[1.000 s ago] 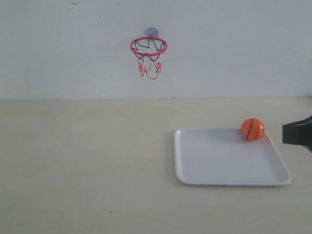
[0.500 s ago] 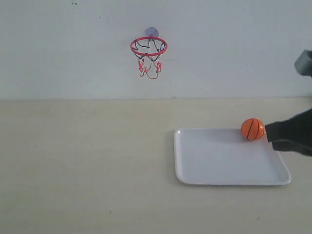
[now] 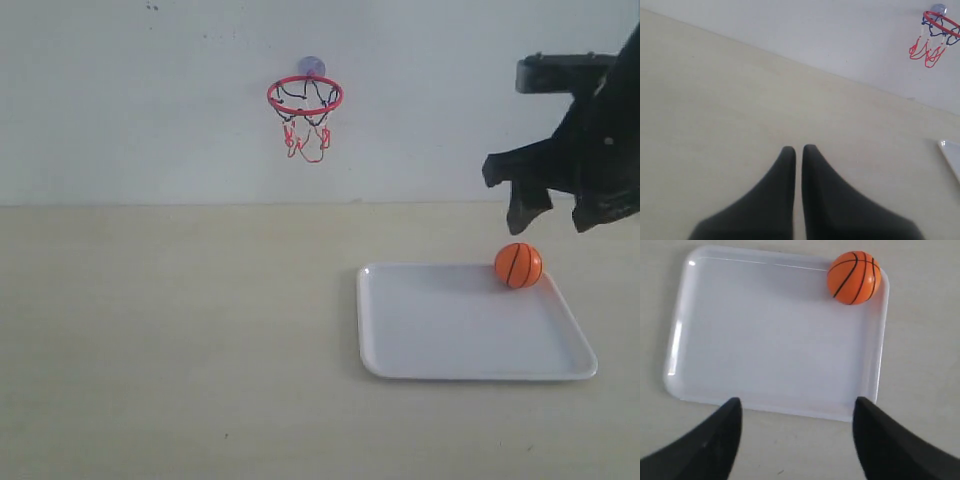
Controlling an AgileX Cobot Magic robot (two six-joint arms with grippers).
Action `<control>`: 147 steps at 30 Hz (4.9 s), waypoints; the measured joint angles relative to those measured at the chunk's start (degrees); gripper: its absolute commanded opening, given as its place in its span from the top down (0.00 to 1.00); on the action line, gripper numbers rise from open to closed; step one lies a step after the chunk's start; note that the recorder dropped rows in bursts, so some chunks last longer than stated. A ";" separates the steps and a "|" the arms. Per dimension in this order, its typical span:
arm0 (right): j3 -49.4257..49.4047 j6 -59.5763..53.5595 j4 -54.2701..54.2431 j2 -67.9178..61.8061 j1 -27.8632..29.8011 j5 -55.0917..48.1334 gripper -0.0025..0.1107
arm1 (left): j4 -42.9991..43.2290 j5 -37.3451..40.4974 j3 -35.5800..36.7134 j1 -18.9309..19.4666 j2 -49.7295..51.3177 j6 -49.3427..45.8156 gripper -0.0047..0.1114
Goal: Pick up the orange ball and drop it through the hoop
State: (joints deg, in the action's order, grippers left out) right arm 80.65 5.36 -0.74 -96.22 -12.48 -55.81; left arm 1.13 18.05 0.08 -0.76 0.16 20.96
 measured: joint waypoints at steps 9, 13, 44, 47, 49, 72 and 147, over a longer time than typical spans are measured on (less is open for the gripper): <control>23.02 4.32 2.40 -24.97 1.60 -5.51 0.37 | 0.00 0.00 0.00 0.00 0.00 0.00 0.92; 26.97 4.18 3.30 -29.31 5.51 -6.40 0.37 | 0.00 0.00 0.00 0.00 0.00 0.00 0.92; 27.56 3.24 2.40 -37.29 6.08 3.87 0.98 | 0.12 0.00 0.00 0.00 0.00 0.00 0.92; 27.64 2.57 1.56 -37.29 6.08 3.59 0.98 | 0.12 0.00 0.00 0.00 0.00 0.00 0.92; 27.64 1.29 -0.17 -37.16 6.19 3.59 0.98 | 0.12 0.00 0.00 0.00 0.00 0.00 0.92; 29.14 -45.33 -81.82 -27.76 1.73 20.14 0.98 | 0.12 0.00 0.00 0.00 0.00 0.00 0.92; 47.15 -41.84 -70.10 -34.76 -3.96 19.10 0.34 | 0.12 0.00 0.00 0.00 0.00 0.00 0.92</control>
State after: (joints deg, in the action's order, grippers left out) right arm 127.80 -36.49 -70.84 -130.98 -16.45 -36.71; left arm 1.25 18.05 0.08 -0.76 0.16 20.96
